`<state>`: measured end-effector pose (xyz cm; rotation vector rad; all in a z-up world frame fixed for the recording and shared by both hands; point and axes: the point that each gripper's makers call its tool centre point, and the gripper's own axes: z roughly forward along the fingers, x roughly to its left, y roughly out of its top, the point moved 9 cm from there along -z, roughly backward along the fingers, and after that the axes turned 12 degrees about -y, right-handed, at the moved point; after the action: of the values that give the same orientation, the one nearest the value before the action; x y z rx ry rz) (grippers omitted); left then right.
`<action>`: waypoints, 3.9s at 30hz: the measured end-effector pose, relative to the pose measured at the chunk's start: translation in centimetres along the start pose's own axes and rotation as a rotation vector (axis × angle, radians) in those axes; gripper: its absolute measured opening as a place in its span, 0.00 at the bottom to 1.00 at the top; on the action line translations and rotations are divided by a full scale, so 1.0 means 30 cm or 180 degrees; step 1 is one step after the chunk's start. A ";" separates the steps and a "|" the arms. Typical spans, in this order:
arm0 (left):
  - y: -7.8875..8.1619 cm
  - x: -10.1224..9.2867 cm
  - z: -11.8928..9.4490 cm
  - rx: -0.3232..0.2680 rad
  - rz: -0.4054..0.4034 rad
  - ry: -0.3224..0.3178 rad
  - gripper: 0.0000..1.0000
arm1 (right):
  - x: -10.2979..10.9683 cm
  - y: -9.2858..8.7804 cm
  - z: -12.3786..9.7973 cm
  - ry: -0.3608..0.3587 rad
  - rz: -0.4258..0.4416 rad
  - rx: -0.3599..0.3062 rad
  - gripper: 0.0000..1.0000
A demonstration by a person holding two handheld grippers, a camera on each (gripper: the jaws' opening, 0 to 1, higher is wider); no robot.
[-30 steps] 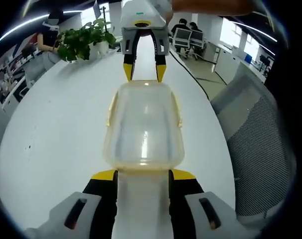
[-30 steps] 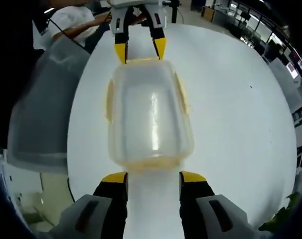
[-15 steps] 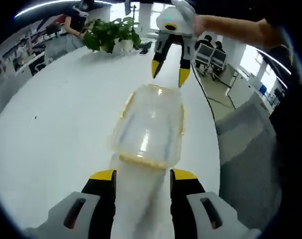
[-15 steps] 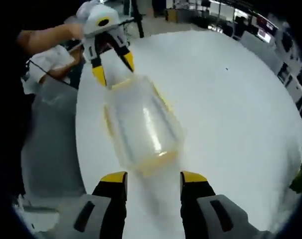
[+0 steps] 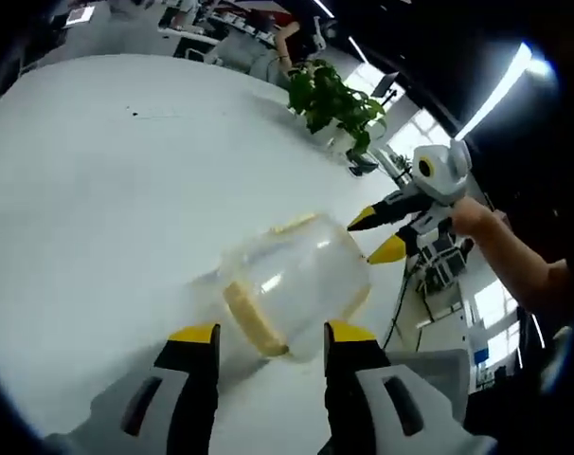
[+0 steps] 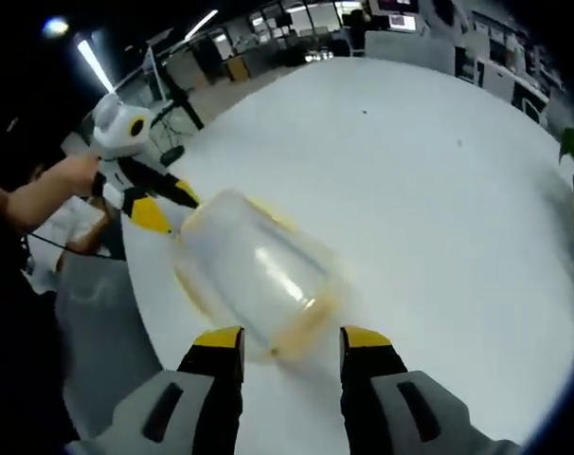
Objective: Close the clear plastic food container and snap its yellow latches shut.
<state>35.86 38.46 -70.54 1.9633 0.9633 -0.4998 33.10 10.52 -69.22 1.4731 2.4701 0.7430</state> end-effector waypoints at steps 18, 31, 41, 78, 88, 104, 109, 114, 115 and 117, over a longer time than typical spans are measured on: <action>0.001 -0.011 0.026 -0.0191 -0.0199 0.0103 0.34 | 0.038 0.002 0.032 -0.0096 0.0413 -0.0135 0.34; 0.010 -0.018 0.067 -0.0154 -0.0151 0.0311 0.31 | 0.029 -0.012 0.033 -0.0023 0.0606 -0.0074 0.33; 0.023 -0.023 0.073 -0.0048 -0.0103 0.0359 0.28 | 0.045 -0.015 0.028 0.0116 0.0608 0.0016 0.27; 0.029 -0.053 0.058 0.0001 0.1005 0.0639 0.33 | 0.047 0.027 0.025 -0.0144 0.0155 0.0095 0.29; 0.038 -0.093 0.038 0.0119 0.1571 0.0527 0.37 | 0.046 0.034 0.015 -0.0173 -0.0364 0.0011 0.29; 0.100 -0.130 0.049 0.0413 0.2086 0.0418 0.38 | 0.046 0.114 -0.024 -0.0122 -0.1100 -0.0182 0.36; 0.105 -0.141 0.066 0.0523 0.2217 0.0389 0.38 | 0.084 0.144 -0.008 -0.0119 -0.1418 -0.0229 0.37; 0.113 -0.155 0.088 0.0590 0.2333 0.0335 0.38 | 0.125 0.166 0.013 0.0001 -0.1596 -0.0164 0.37; 0.114 -0.157 0.091 0.0592 0.2353 0.0326 0.38 | 0.134 0.167 0.020 0.0022 -0.1646 -0.0150 0.37; 0.117 -0.157 0.102 0.0607 0.2367 0.0327 0.38 | 0.147 0.167 0.031 0.0068 -0.1719 -0.0093 0.35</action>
<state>35.76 32.69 -67.27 2.3486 0.1921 -0.0635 35.16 16.58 -67.07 0.7228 2.6687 0.6745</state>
